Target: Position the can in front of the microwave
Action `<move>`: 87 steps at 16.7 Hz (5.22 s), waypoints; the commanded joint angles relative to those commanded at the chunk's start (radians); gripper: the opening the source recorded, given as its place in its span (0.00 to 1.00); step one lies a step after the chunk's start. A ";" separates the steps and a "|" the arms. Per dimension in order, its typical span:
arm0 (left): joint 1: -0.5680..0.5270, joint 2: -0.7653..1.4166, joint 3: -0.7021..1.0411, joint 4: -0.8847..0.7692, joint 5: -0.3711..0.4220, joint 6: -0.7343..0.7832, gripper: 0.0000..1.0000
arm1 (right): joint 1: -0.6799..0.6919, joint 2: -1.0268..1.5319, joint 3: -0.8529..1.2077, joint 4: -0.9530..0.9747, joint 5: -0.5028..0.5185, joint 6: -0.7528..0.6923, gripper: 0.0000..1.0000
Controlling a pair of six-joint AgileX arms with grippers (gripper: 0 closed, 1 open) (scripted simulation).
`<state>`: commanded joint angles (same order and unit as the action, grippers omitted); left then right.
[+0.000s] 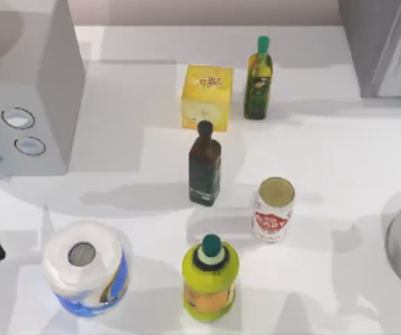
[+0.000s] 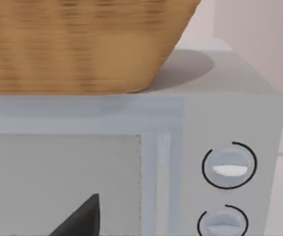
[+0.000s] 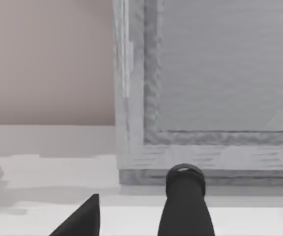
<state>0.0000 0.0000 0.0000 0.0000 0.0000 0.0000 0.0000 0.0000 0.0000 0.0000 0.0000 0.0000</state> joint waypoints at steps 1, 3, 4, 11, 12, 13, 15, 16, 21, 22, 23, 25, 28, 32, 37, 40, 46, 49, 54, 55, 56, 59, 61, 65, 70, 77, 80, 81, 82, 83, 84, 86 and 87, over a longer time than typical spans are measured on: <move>0.000 0.000 0.000 0.000 0.000 0.000 1.00 | 0.000 0.000 0.000 0.000 0.000 0.000 1.00; -0.004 0.009 0.007 -0.005 0.000 0.000 1.00 | 0.000 0.000 0.000 0.000 0.000 0.000 1.00; -0.012 0.028 0.023 -0.015 0.001 -0.001 1.00 | 0.000 0.000 0.000 0.000 0.000 0.000 1.00; -0.175 0.413 0.358 -0.234 0.004 -0.016 1.00 | 0.000 0.000 0.000 0.000 0.000 0.000 1.00; -0.211 0.497 0.434 -0.283 0.004 -0.019 1.00 | 0.000 0.000 0.000 0.000 0.000 0.000 1.00; -0.248 0.584 0.515 -0.335 0.005 -0.021 1.00 | 0.000 0.000 0.000 0.000 0.000 0.000 1.00; -0.328 0.770 0.689 -0.447 0.007 -0.026 1.00 | 0.000 0.000 0.000 0.000 0.000 0.000 1.00; -0.370 0.868 0.782 -0.507 0.008 -0.029 1.00 | 0.000 0.000 0.000 0.000 0.000 0.000 1.00; -0.579 1.374 1.281 -0.827 0.014 -0.040 1.00 | 0.000 0.000 0.000 0.000 0.000 0.000 1.00; -0.618 1.474 1.384 -0.891 0.015 -0.043 1.00 | 0.000 0.000 0.000 0.000 0.000 0.000 1.00; -0.655 1.572 1.487 -0.955 0.016 -0.045 1.00 | 0.000 0.000 0.000 0.000 0.000 0.000 1.00; -0.725 1.762 1.689 -1.079 0.018 -0.049 1.00 | 0.000 0.000 0.000 0.000 0.000 0.000 1.00; -0.807 2.020 1.972 -1.248 0.018 -0.054 1.00 | 0.000 0.000 0.000 0.000 0.000 0.000 1.00; -0.868 2.297 2.274 -1.430 0.014 -0.059 1.00 | 0.000 0.000 0.000 0.000 0.000 0.000 1.00; -0.881 2.481 2.464 -1.548 0.006 -0.063 1.00 | 0.000 0.000 0.000 0.000 0.000 0.000 1.00; -0.881 2.490 2.473 -1.553 0.006 -0.063 1.00 | 0.000 0.000 0.000 0.000 0.000 0.000 1.00; -0.884 2.486 2.430 -1.512 0.006 -0.067 1.00 | 0.000 0.000 0.000 0.000 0.000 0.000 1.00; -0.894 2.477 2.315 -1.406 0.005 -0.075 1.00 | 0.000 0.000 0.000 0.000 0.000 0.000 1.00; -0.884 2.456 2.179 -1.292 0.005 -0.065 1.00 | 0.000 0.000 0.000 0.000 0.000 0.000 1.00; -0.880 2.454 2.170 -1.286 0.005 -0.063 1.00 | 0.000 0.000 0.000 0.000 0.000 0.000 1.00; -0.879 2.453 2.168 -1.285 0.005 -0.062 1.00 | 0.000 0.000 0.000 0.000 0.000 0.000 1.00; -0.879 2.453 2.168 -1.285 0.005 -0.062 1.00 | 0.000 0.000 0.000 0.000 0.000 0.000 1.00; -0.879 2.453 2.168 -1.285 0.005 -0.062 0.85 | 0.000 0.000 0.000 0.000 0.000 0.000 1.00; -0.879 2.453 2.168 -1.285 0.005 -0.062 0.55 | 0.000 0.000 0.000 0.000 0.000 0.000 1.00; -0.879 2.453 2.168 -1.285 0.005 -0.062 0.17 | 0.000 0.000 0.000 0.000 0.000 0.000 1.00; -0.879 2.453 2.168 -1.285 0.005 -0.062 0.00 | 0.000 0.000 0.000 0.000 0.000 0.000 1.00; -0.879 2.453 2.168 -1.285 0.005 -0.062 0.00 | 0.000 0.000 0.000 0.000 0.000 0.000 1.00; -0.881 2.454 2.168 -1.285 0.005 -0.060 0.00 | 0.000 0.000 0.000 0.000 0.000 0.000 1.00; -0.883 2.455 2.169 -1.287 0.004 -0.058 0.00 | 0.000 0.000 0.000 0.000 0.000 0.000 1.00; -0.887 2.456 2.173 -1.297 0.002 -0.053 0.00 | 0.000 0.000 0.000 0.000 0.000 0.000 1.00; -0.893 2.459 2.182 -1.311 0.000 -0.051 0.00 | 0.000 0.000 0.000 0.000 0.000 0.000 1.00; -0.900 2.460 2.220 -1.351 -0.003 -0.053 0.00 | 0.000 0.000 0.000 0.000 0.000 0.000 1.00; -0.900 2.460 2.249 -1.374 -0.002 -0.055 0.00 | 0.000 0.000 0.000 0.000 0.000 0.000 1.00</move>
<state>-0.8998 2.4599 2.2494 -1.3739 -0.0016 -0.0545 0.0000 0.0000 0.0000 0.0000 0.0000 0.0000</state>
